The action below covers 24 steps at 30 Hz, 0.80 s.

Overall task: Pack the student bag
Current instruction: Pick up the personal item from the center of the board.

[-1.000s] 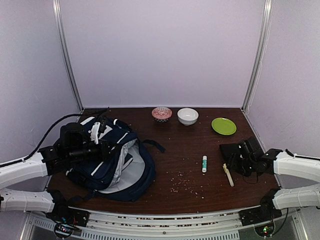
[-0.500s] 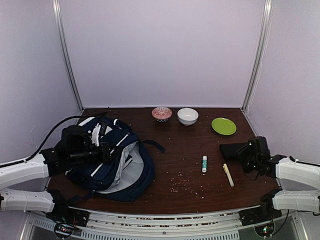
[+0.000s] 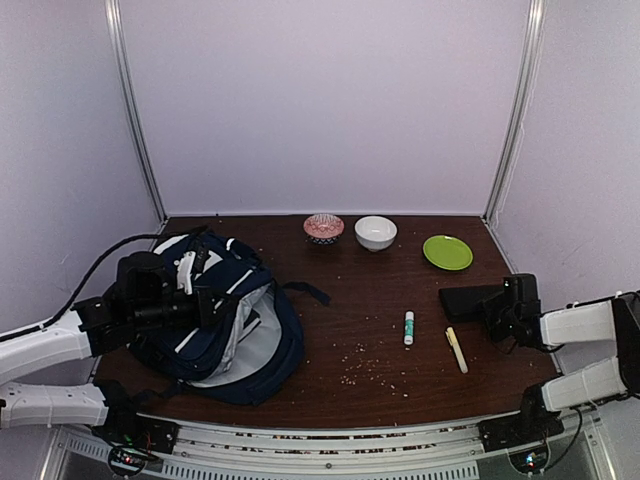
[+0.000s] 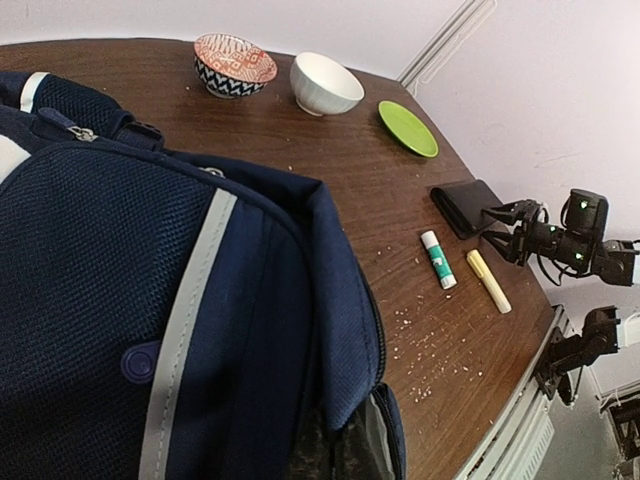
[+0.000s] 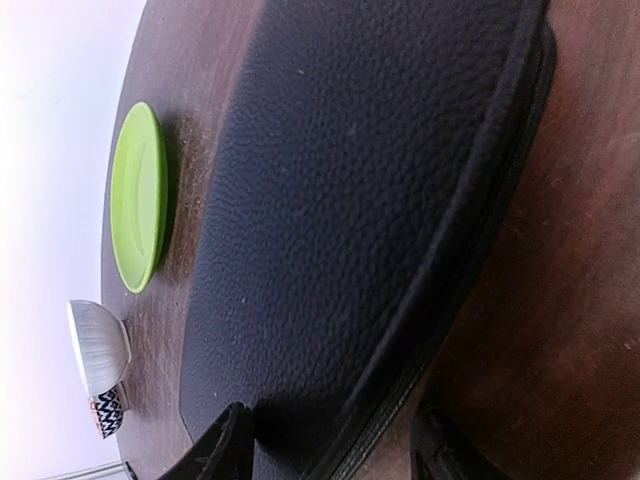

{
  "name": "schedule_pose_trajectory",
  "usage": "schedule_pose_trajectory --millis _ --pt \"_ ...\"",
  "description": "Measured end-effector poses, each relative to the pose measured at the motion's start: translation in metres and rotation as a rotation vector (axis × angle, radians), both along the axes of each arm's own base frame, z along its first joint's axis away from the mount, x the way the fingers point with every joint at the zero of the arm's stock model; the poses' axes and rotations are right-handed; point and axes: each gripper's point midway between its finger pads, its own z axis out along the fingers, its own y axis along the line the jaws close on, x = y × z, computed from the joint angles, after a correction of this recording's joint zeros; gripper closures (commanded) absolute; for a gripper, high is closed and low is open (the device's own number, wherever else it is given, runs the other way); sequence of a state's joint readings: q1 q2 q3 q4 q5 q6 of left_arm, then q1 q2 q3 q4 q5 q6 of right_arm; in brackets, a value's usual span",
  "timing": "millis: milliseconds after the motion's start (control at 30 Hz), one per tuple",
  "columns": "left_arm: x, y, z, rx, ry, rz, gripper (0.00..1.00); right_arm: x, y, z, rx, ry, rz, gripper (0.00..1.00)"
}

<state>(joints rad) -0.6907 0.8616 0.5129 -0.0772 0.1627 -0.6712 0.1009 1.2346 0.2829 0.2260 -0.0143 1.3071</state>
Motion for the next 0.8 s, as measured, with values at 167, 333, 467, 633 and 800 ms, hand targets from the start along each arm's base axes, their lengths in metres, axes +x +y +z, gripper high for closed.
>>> schedule_pose_trajectory --millis 167,333,467,633,800 --pt "0.0 0.002 0.0 0.008 0.004 0.006 1.0 0.014 0.004 -0.001 0.031 -0.017 0.024 0.61" --pt "-0.002 0.004 0.003 0.011 0.003 0.013 1.0 0.028 0.012 0.005 0.053 -0.041 0.06 0.89" --pt "-0.003 0.007 0.008 0.009 -0.005 0.021 1.0 0.035 0.014 0.015 0.086 -0.09 0.055 1.0" --pt "-0.004 0.012 0.019 0.01 -0.026 0.03 1.0 0.033 0.015 0.03 0.07 -0.12 0.082 1.0" --pt "-0.005 0.018 0.031 0.009 -0.058 0.049 1.0 0.018 0.018 0.047 0.021 -0.121 0.136 1.0"
